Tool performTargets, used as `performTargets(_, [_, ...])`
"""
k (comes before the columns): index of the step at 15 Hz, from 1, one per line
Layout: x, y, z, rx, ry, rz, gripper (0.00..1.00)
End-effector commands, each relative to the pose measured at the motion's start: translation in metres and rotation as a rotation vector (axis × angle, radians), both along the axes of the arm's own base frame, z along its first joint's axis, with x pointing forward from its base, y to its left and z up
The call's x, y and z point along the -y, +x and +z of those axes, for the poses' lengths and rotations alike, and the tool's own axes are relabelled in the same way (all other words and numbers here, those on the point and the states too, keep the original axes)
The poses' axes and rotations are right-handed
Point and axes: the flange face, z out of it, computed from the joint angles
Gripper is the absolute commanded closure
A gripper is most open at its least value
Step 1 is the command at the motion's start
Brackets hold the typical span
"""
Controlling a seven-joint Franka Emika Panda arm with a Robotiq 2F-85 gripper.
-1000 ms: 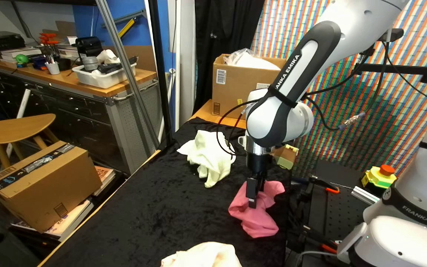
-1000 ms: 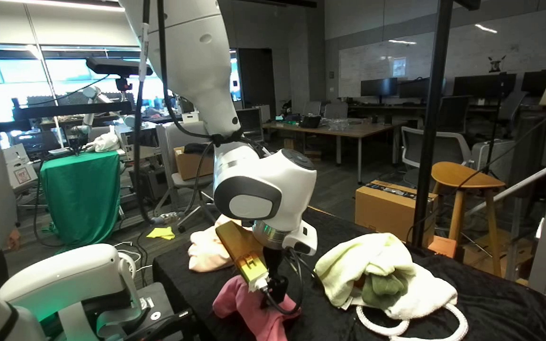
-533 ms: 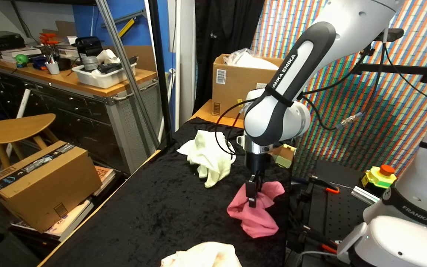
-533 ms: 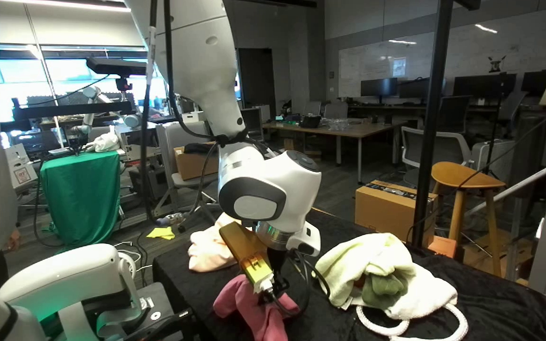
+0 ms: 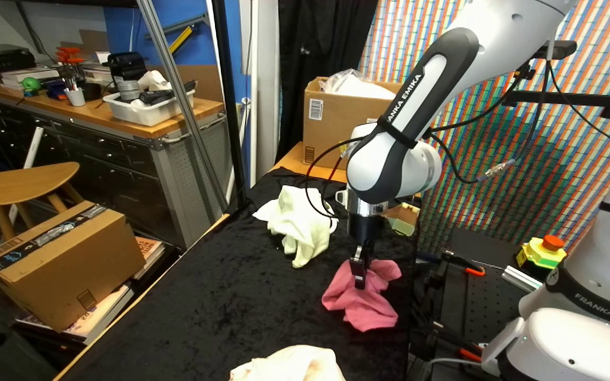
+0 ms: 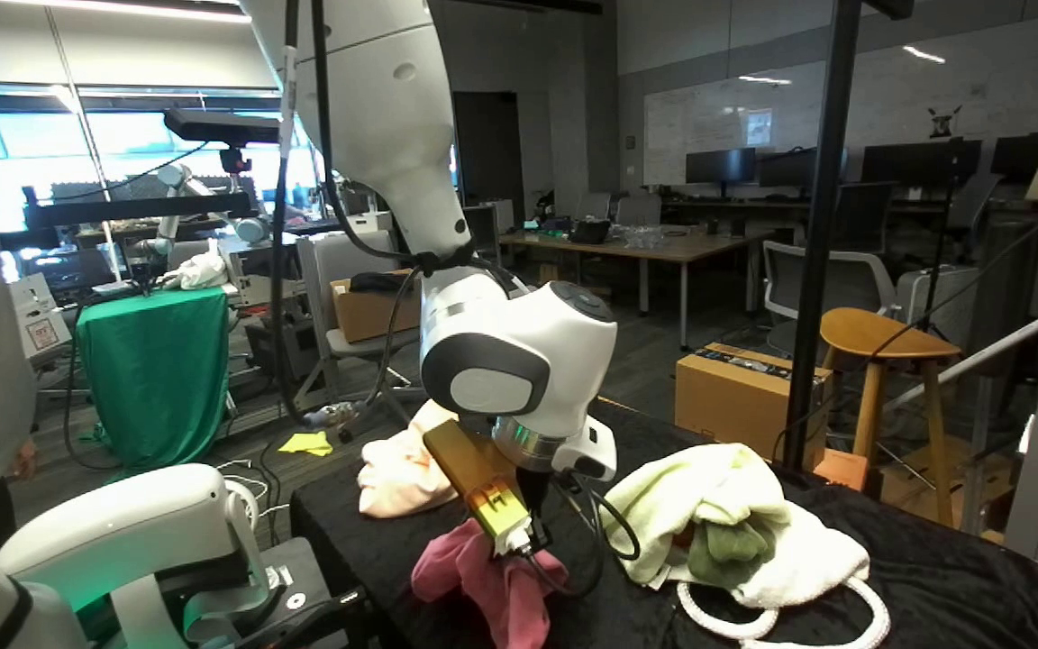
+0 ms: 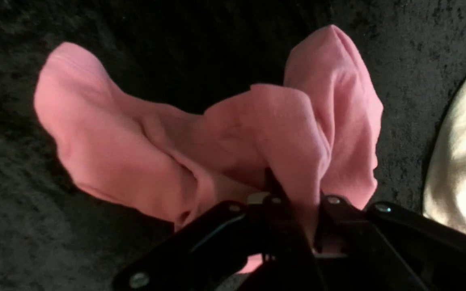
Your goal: Pick up all the clothes and plush toy, then put them in one place
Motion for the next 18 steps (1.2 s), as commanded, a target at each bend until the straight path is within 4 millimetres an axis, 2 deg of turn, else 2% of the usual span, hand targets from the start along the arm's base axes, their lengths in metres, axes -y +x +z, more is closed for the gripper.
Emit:
performTargets(1, [0.001,0.004,0.024,0.069,-0.002,0.012,0.91])
performTargets(4, [0.007,0.012,0.048,0.154,-0.017,-0.022,0.91])
performTargets(9, [0.018,0.037,0.096,0.337,-0.007,-0.222,0.91])
performTargets(14, [0.027,0.060,0.128,0.531,-0.077,-0.373,0.91])
performTargets(18, [0.032,0.079,0.144,0.652,-0.128,-0.458,0.91])
